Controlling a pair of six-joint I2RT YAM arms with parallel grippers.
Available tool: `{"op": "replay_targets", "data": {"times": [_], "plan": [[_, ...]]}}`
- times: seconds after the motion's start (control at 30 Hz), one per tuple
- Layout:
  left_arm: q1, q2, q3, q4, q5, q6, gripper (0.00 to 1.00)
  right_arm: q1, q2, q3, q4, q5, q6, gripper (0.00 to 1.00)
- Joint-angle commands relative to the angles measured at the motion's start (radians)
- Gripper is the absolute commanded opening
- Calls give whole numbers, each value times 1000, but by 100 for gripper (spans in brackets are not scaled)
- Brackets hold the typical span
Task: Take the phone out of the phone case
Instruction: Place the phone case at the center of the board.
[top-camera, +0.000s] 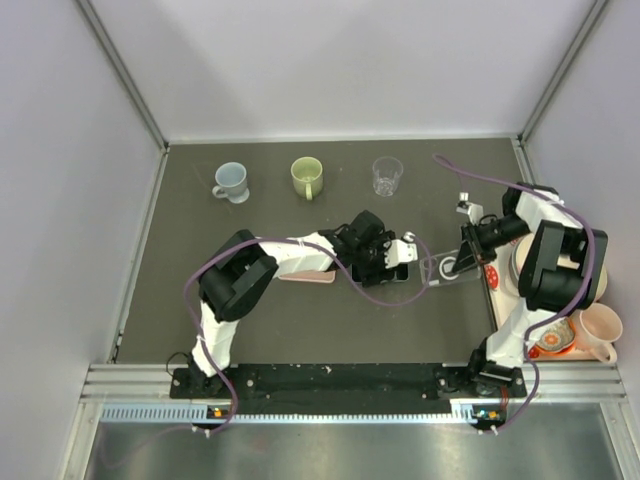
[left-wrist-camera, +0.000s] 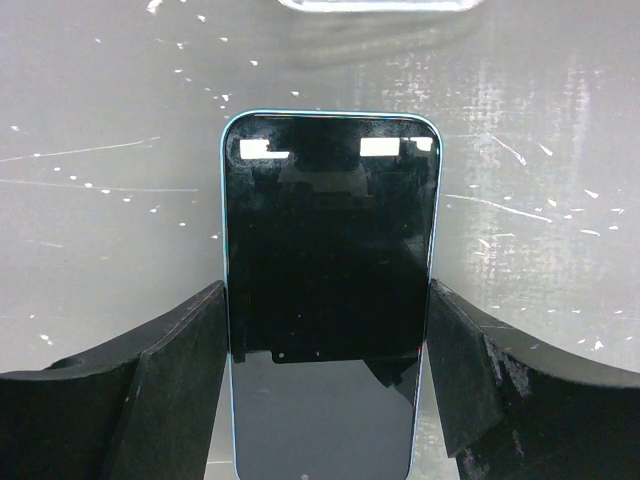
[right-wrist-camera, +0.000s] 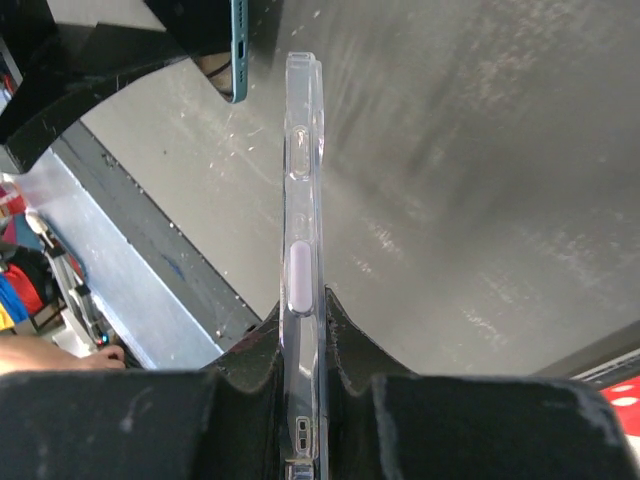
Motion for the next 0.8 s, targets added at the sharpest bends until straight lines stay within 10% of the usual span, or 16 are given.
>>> {"op": "replay_targets", "data": {"times": [0.0,0.4,0.77], "plan": [[-6,21,74,-9,1,-11,0,-24,35,63,32,0,4,0],[-24,54,108,-45,-28,-5,27,-26,76,68,95,13,45,2],[-28,61,105,-56,-39,1,49,-26,98,74,138,75,65,30]]}}
